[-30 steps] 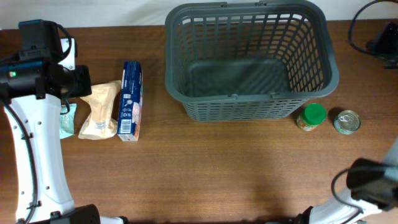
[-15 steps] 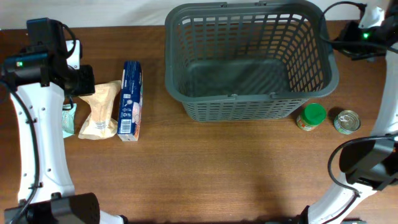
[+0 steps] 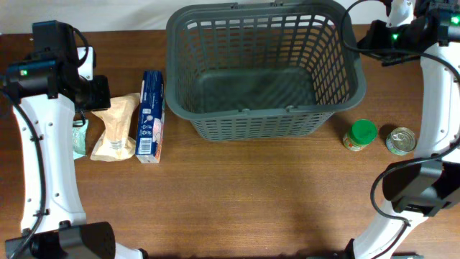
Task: Pack container
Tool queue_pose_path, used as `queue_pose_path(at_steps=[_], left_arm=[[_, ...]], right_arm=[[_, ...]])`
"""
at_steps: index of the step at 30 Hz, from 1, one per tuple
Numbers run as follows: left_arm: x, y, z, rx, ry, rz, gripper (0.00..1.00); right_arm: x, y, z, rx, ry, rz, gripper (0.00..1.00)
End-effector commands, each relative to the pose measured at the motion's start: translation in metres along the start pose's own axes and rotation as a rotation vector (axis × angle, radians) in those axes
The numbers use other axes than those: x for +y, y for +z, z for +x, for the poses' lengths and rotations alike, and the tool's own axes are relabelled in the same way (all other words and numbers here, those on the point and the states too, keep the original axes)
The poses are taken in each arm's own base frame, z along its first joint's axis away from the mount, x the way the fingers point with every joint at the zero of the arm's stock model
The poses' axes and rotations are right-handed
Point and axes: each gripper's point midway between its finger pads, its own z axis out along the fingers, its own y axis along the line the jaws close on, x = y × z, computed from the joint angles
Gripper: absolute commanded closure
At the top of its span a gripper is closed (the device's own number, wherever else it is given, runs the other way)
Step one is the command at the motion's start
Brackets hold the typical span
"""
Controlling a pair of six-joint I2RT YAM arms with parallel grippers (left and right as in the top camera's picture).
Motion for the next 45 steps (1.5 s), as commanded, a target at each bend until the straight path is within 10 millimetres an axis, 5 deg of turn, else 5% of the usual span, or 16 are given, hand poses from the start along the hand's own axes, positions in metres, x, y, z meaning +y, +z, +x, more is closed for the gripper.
queue_pose_path(at_steps=[1, 4, 10, 14, 17, 21, 23, 24, 26, 35, 45], left_arm=[[0.0, -0.002, -0.003, -0.007, -0.019, 0.009, 0.63], [0.0, -0.002, -0.003, -0.007, -0.019, 0.009, 0.59], [0.0, -0.002, -0.003, -0.008, -0.019, 0.009, 0.42], [0.0, -0.002, -0.006, -0.021, -0.02, 0.009, 0.36], [0.0, -0.002, -0.007, -0.024, -0.021, 0.009, 0.26], [-0.005, 0.003, -0.012, -0.033, -0.021, 0.039, 0.23], [-0.016, 0.01, -0.012, -0.016, -0.019, 0.097, 0.23], [-0.024, 0.017, -0.011, 0.006, -0.003, 0.142, 0.23], [-0.038, 0.034, -0.004, 0.072, 0.054, 0.22, 0.23], [-0.059, 0.112, 0.021, 0.283, 0.271, 0.341, 0.24], [-0.085, 0.157, 0.03, 0.343, 0.426, 0.356, 0.24]], right_arm=[[0.027, 0.007, 0.007, 0.028, -0.044, -0.051, 0.96], [0.038, 0.011, 0.01, 0.033, -0.067, -0.055, 0.96], [0.001, -0.013, -0.002, -0.025, -0.043, 0.112, 0.96], [-0.016, -0.061, -0.019, -0.131, -0.01, 0.143, 0.96], [-0.041, -0.12, -0.027, -0.243, 0.033, 0.24, 0.96], [-0.071, -0.196, -0.022, -0.383, 0.099, 0.35, 0.96], [-0.079, -0.216, -0.018, -0.421, 0.119, 0.375, 0.96], [-0.085, -0.23, -0.015, -0.446, 0.136, 0.396, 0.91], [-0.095, -0.246, -0.009, -0.471, 0.165, 0.425, 0.01], [-0.112, -0.251, -0.007, -0.473, 0.199, 0.451, 0.01], [-0.112, -0.251, -0.007, -0.471, 0.2, 0.451, 0.01]])
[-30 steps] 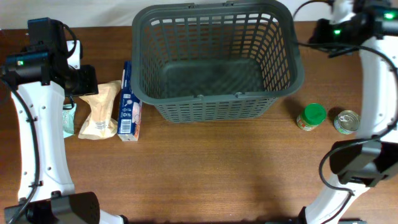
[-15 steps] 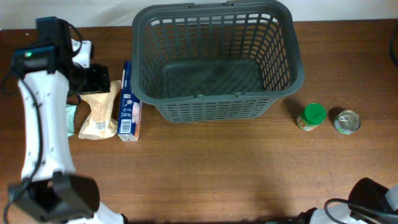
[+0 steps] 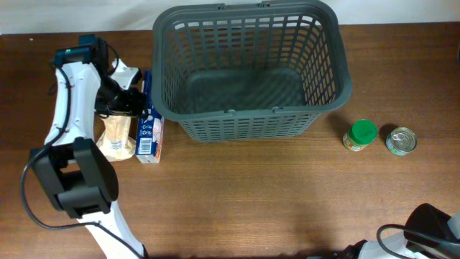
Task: Pack container
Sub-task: 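Lift the blue box with the left gripper and drop it into the basket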
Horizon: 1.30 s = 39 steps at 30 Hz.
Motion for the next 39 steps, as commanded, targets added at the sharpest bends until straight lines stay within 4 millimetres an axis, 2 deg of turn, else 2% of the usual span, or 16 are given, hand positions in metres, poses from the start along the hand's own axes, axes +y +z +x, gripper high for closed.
queue_pose_path(at_steps=[1, 4, 10, 11, 16, 17, 20, 23, 27, 28, 30, 32, 33, 35, 36, 39], left_arm=[[-0.013, 0.029, -0.008, 0.055, 0.119, 0.002, 0.25], [-0.023, 0.055, -0.009, 0.122, 0.163, -0.015, 0.36], [-0.017, 0.095, -0.008, 0.212, 0.104, -0.106, 0.37], [-0.015, 0.101, -0.009, 0.212, 0.074, -0.108, 0.41], [-0.013, 0.107, -0.01, 0.21, 0.032, -0.108, 0.94], [-0.012, 0.105, -0.011, 0.206, 0.024, -0.111, 0.98], [-0.005, 0.095, -0.015, 0.191, -0.043, -0.121, 0.98], [0.01, 0.058, -0.03, 0.128, -0.142, -0.138, 0.98], [0.026, -0.023, -0.064, -0.061, -0.199, -0.182, 0.98], [0.029, -0.062, -0.08, -0.172, -0.198, -0.208, 0.98], [0.028, -0.118, -0.099, -0.347, -0.182, -0.246, 0.98], [0.019, -0.158, -0.111, -0.475, -0.121, -0.264, 0.98], [-0.001, -0.198, -0.121, -0.602, 0.002, -0.278, 0.98], [-0.029, -0.239, -0.125, -0.729, 0.164, -0.317, 0.98], [-0.058, -0.268, -0.128, -0.808, 0.318, -0.369, 0.98], [-0.109, -0.296, -0.128, -0.882, 0.551, -0.426, 0.98]], right_arm=[[-0.003, 0.0, -0.002, -0.006, 0.0, 0.011, 0.01], [-0.003, 0.0, -0.002, -0.006, 0.0, 0.011, 0.01], [-0.003, 0.0, -0.002, -0.006, 0.0, 0.011, 0.01], [-0.003, 0.0, -0.002, -0.006, 0.0, 0.011, 0.01], [-0.003, 0.0, -0.002, -0.006, 0.0, 0.011, 0.01], [-0.003, 0.0, -0.002, -0.006, 0.0, 0.011, 0.01], [-0.003, 0.0, -0.002, -0.006, 0.0, 0.011, 0.01], [-0.003, 0.0, -0.002, -0.006, 0.0, 0.011, 0.01], [-0.003, 0.0, -0.002, -0.006, 0.0, 0.011, 0.01], [-0.003, 0.0, -0.002, -0.006, 0.0, 0.011, 0.01], [-0.003, 0.0, -0.002, -0.006, 0.0, 0.011, 0.01], [-0.003, 0.0, -0.002, -0.006, 0.0, 0.011, 0.01], [-0.003, 0.0, -0.002, -0.006, 0.0, 0.011, 0.01], [-0.003, 0.0, -0.002, -0.006, 0.0, 0.011, 0.01], [-0.003, 0.0, -0.002, -0.006, 0.0, 0.011, 0.01], [-0.003, 0.0, -0.002, -0.006, 0.0, 0.011, 0.01]])
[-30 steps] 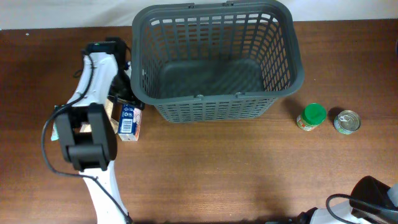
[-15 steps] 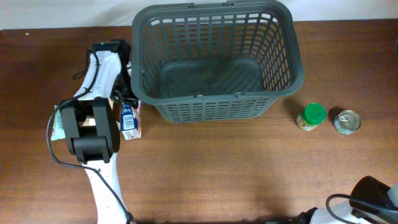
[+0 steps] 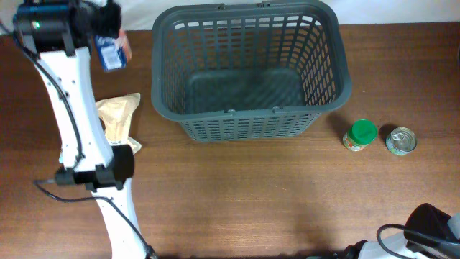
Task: Pack container
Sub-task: 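Lift the blue box with the left gripper and drop it into the basket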
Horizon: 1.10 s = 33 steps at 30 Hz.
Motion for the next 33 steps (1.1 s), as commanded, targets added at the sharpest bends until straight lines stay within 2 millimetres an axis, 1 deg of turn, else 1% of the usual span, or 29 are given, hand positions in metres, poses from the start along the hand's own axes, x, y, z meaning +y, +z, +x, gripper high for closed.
queue_pose_path(at_steps=[1, 3, 4, 6, 7, 9, 11, 12, 13, 15, 16, 17, 21, 23, 24, 26, 28, 29, 30, 31, 33], left_arm=[[-0.066, -0.058, -0.055, -0.217, 0.412, 0.069, 0.98], [-0.108, -0.073, -0.069, -0.282, 0.598, 0.109, 0.98], [-0.153, -0.077, -0.073, -0.324, 0.788, 0.163, 0.98], [-0.181, -0.074, -0.071, -0.332, 0.895, 0.205, 0.98], [-0.207, -0.066, -0.065, -0.326, 0.973, 0.258, 0.98], [-0.229, -0.051, -0.056, -0.31, 1.051, 0.315, 0.98], [-0.251, -0.024, -0.039, -0.27, 1.133, 0.387, 0.98], [-0.255, -0.015, -0.034, -0.251, 1.147, 0.404, 0.98], [-0.264, 0.009, -0.018, -0.195, 1.154, 0.445, 0.98], [-0.273, 0.039, 0.004, -0.118, 1.164, 0.493, 0.98], [-0.278, 0.061, 0.024, -0.056, 1.194, 0.525, 0.98], [-0.281, 0.078, 0.04, -0.003, 1.215, 0.541, 0.98], [-0.288, 0.126, 0.081, 0.137, 1.243, 0.56, 0.98], [-0.29, 0.145, 0.099, 0.195, 1.255, 0.565, 0.98], [-0.291, 0.152, 0.104, 0.209, 1.258, 0.565, 0.98], [-0.295, 0.161, 0.11, 0.214, 1.266, 0.57, 0.98], [-0.296, 0.167, 0.111, 0.209, 1.265, 0.565, 0.97], [-0.296, 0.169, 0.109, 0.202, 1.262, 0.559, 0.88], [-0.296, 0.169, 0.108, 0.198, 1.262, 0.556, 0.83], [-0.296, 0.169, 0.108, 0.198, 1.262, 0.555, 0.75], [-0.292, 0.167, 0.104, 0.203, 1.251, 0.533, 0.01]], right_arm=[[-0.002, 0.0, -0.002, -0.007, 0.001, 0.01, 0.01], [-0.002, 0.0, -0.002, -0.007, 0.001, 0.01, 0.01], [-0.002, 0.0, -0.002, -0.007, 0.001, 0.01, 0.01], [-0.002, 0.0, -0.002, -0.007, 0.001, 0.01, 0.01], [-0.002, 0.0, -0.002, -0.007, 0.001, 0.01, 0.01], [-0.002, 0.0, -0.002, -0.007, 0.001, 0.01, 0.01], [-0.002, 0.0, -0.002, -0.007, 0.001, 0.01, 0.01], [-0.002, 0.0, -0.002, -0.007, 0.001, 0.01, 0.01], [-0.002, 0.0, -0.002, -0.007, 0.001, 0.01, 0.01], [-0.002, 0.0, -0.002, -0.007, 0.001, 0.01, 0.01], [-0.002, 0.0, -0.002, -0.007, 0.001, 0.01, 0.01], [-0.002, 0.0, -0.002, -0.007, 0.001, 0.01, 0.01], [-0.002, 0.0, -0.002, -0.007, 0.001, 0.01, 0.01], [-0.002, 0.0, -0.002, -0.007, 0.001, 0.01, 0.01], [-0.002, 0.0, -0.002, -0.007, 0.001, 0.01, 0.01], [-0.002, 0.0, -0.002, -0.007, 0.001, 0.01, 0.01], [-0.002, 0.0, -0.002, -0.007, 0.001, 0.01, 0.01], [-0.002, 0.0, -0.002, -0.007, 0.001, 0.01, 0.01], [-0.002, 0.0, -0.002, -0.007, 0.001, 0.01, 0.01], [-0.002, 0.0, -0.002, -0.007, 0.001, 0.01, 0.01], [-0.002, 0.0, -0.002, -0.007, 0.001, 0.01, 0.01]])
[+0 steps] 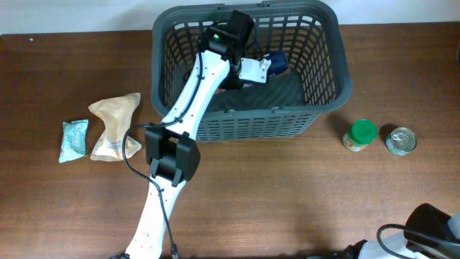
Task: Pack container
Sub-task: 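Lift the blue box with the left gripper and drop it into the basket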
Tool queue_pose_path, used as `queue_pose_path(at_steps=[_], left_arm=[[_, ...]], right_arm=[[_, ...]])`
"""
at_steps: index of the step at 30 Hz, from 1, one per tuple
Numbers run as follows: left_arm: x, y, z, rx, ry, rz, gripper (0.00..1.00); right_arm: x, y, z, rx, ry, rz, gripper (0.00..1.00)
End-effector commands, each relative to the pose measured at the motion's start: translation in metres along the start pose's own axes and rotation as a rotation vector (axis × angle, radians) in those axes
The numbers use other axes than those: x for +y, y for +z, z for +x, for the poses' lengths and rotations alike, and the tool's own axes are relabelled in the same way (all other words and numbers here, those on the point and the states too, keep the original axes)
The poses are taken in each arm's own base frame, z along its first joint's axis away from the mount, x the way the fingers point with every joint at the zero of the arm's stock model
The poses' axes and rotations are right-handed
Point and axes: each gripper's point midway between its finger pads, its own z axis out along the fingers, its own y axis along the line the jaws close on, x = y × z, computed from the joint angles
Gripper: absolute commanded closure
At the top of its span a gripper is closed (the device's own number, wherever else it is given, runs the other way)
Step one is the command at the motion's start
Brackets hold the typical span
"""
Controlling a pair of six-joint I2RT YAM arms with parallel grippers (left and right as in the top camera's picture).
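Note:
The grey plastic basket (327,86) stands at the back middle of the table. My left arm reaches into it from the left, and the left gripper (267,67) is shut on the blue box (279,61), held inside the basket toward its right half. A tan bag (115,124) and a small teal packet (73,139) lie on the table left of the basket. A green-lidded jar (360,134) and a tin can (401,140) stand to its right. My right gripper is out of view.
The brown table (273,194) runs wide in front of the basket. Part of the right arm's base (431,223) shows at the bottom right corner. The basket's walls rise around the left gripper.
My left gripper held the blue box at the far left back of the table. It now holds it inside the basket. The teal packet, hidden before, shows beside the tan bag.
The blue box first lay next to the tan bag with my left gripper beside the bag and my right arm by the basket's far right corner. Then the basket sat slightly further left, the right arm was gone, and my left gripper was at the box. The box was then lifted and is now in the basket.

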Motion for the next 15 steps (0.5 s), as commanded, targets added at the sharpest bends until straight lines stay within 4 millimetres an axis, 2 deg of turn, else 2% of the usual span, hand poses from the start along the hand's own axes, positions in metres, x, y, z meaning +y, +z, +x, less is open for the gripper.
queue_pose_path(at_steps=[1, 5, 6, 7, 10, 12, 13, 14, 15], left_arm=[[0.013, -0.022, 0.007, 0.016, -0.044, -0.057, 0.01], [0.025, -0.07, 0.002, -0.025, -0.154, -0.137, 0.01], [0.031, -0.096, 0.001, -0.047, -0.196, -0.185, 0.01], [0.035, -0.114, 0.001, -0.064, -0.228, -0.216, 0.01], [0.046, -0.215, 0.009, -0.165, -0.472, -0.387, 0.01], [0.047, -0.265, 0.027, -0.184, -0.642, -0.488, 0.01], [0.042, -0.291, 0.04, -0.192, -0.71, -0.53, 0.01], [0.028, -0.326, 0.058, -0.202, -0.759, -0.566, 0.01], [0.021, -0.339, 0.066, -0.202, -0.775, -0.58, 0.01]], right_arm=[[-0.002, 0.0, -0.002, -0.008, 0.0, 0.01, 0.01], [-0.002, 0.0, -0.002, -0.008, 0.0, 0.01, 0.01], [-0.002, 0.0, -0.002, -0.008, 0.0, 0.01, 0.01], [-0.002, 0.0, -0.002, -0.008, 0.0, 0.01, 0.01], [-0.002, 0.0, -0.002, -0.008, 0.0, 0.01, 0.01], [-0.002, 0.0, -0.002, -0.008, 0.0, 0.01, 0.01], [-0.002, 0.0, -0.002, -0.008, 0.0, 0.01, 0.01], [-0.002, 0.0, -0.002, -0.008, 0.0, 0.01, 0.01], [-0.002, 0.0, -0.002, -0.008, 0.0, 0.01, 0.01]])
